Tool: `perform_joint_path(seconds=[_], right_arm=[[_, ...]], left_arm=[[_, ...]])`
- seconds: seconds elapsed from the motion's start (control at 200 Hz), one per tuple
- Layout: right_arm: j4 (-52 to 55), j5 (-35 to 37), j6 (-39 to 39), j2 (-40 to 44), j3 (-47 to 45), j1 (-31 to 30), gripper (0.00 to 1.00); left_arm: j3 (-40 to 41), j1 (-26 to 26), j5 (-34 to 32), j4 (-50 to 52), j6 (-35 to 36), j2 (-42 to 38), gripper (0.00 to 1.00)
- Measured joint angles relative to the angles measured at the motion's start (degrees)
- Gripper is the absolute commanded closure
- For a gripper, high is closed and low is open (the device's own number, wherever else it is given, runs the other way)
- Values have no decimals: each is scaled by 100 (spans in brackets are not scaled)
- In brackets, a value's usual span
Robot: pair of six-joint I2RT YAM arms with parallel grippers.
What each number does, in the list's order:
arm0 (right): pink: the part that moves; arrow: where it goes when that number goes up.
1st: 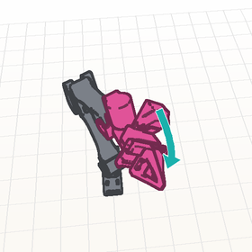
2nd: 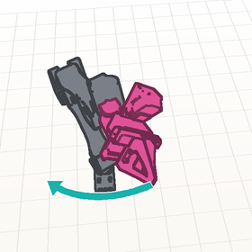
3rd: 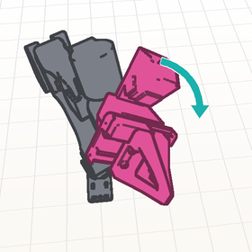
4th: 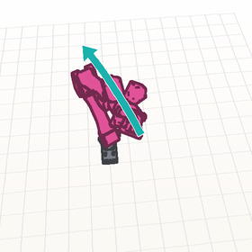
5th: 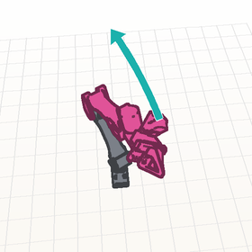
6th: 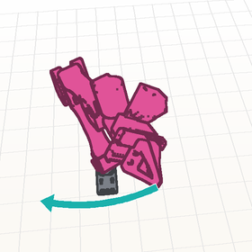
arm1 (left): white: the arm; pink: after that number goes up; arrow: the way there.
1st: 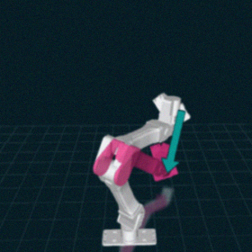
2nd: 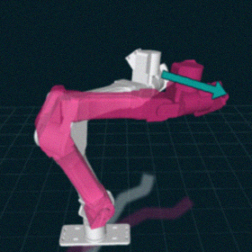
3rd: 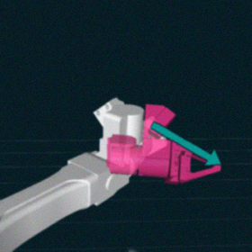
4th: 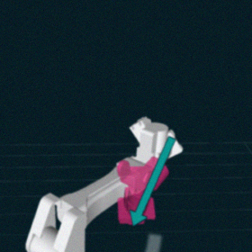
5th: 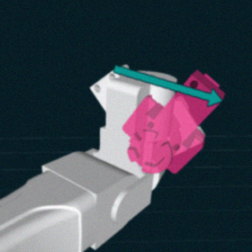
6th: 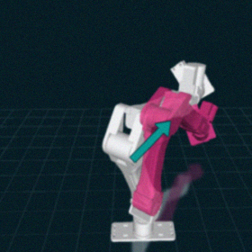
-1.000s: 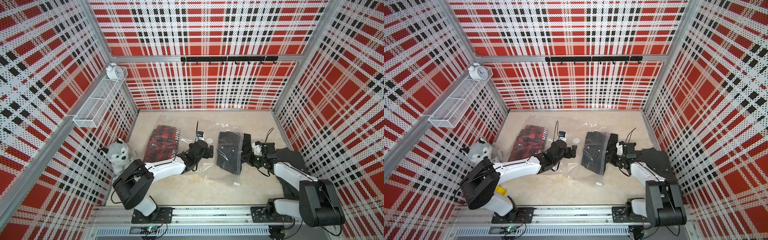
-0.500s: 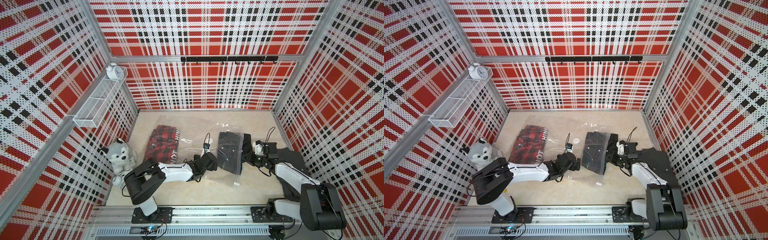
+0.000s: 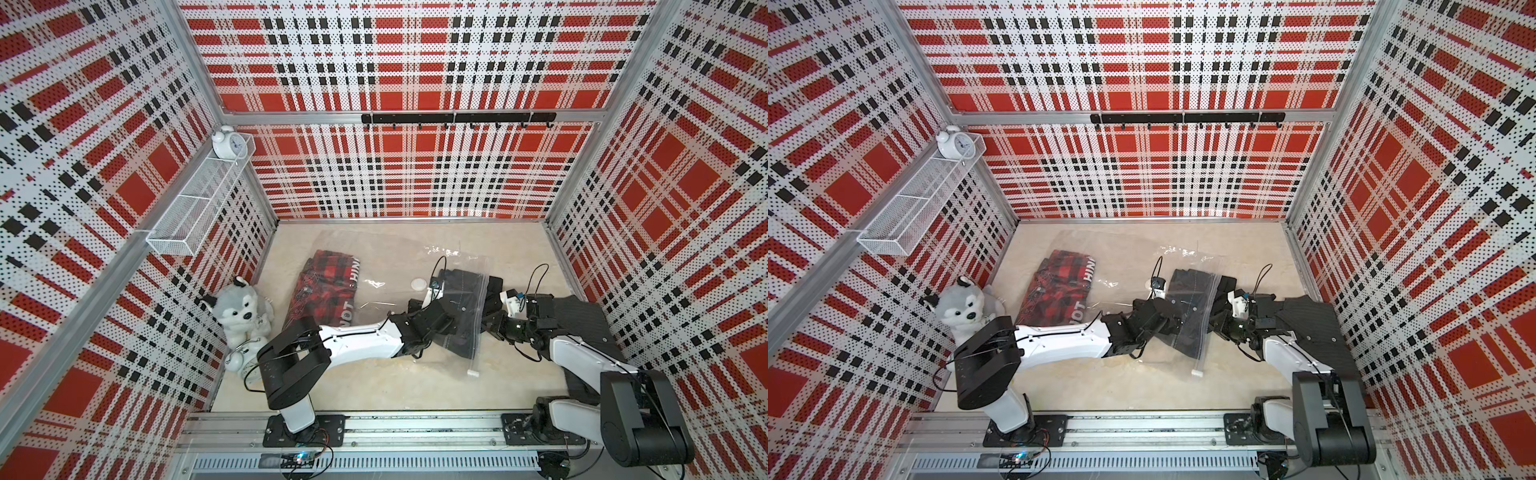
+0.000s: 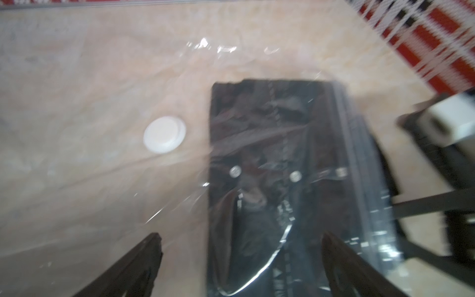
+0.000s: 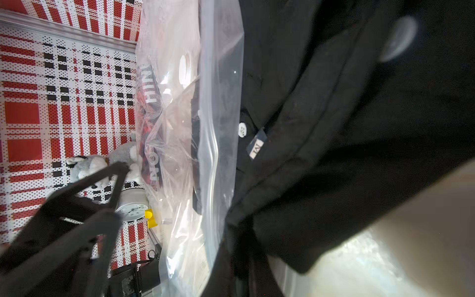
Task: Place the folded shirt into the vacuum bag
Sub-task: Place the shirt in the vacuum bag.
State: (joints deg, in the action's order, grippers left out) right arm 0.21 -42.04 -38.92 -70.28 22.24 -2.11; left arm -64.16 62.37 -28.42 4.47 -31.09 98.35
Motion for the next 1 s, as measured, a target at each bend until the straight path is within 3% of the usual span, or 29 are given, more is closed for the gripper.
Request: perform_joint_path(seconds=[0.21,0.491,0.636,0.802,1.002], right_arm=[[-444,-175,-240,-17,-374,0,100],[-1252,-173,-857,-7,-940,9,100],[-1493,-199,-994,-11,-992,9,100],[-1661,-227,-1043,-87,-992,9,100],[-1762,-258,-1045,-208,-992,9,100]], left_arm=[[-1401,341,356,-57,177,885,2],[-1888,208,756,208,142,1952,3],[-2284,118,699,494,101,2258,15],[-2824,205,409,890,94,2557,44],[-3003,328,98,1217,92,2581,53]])
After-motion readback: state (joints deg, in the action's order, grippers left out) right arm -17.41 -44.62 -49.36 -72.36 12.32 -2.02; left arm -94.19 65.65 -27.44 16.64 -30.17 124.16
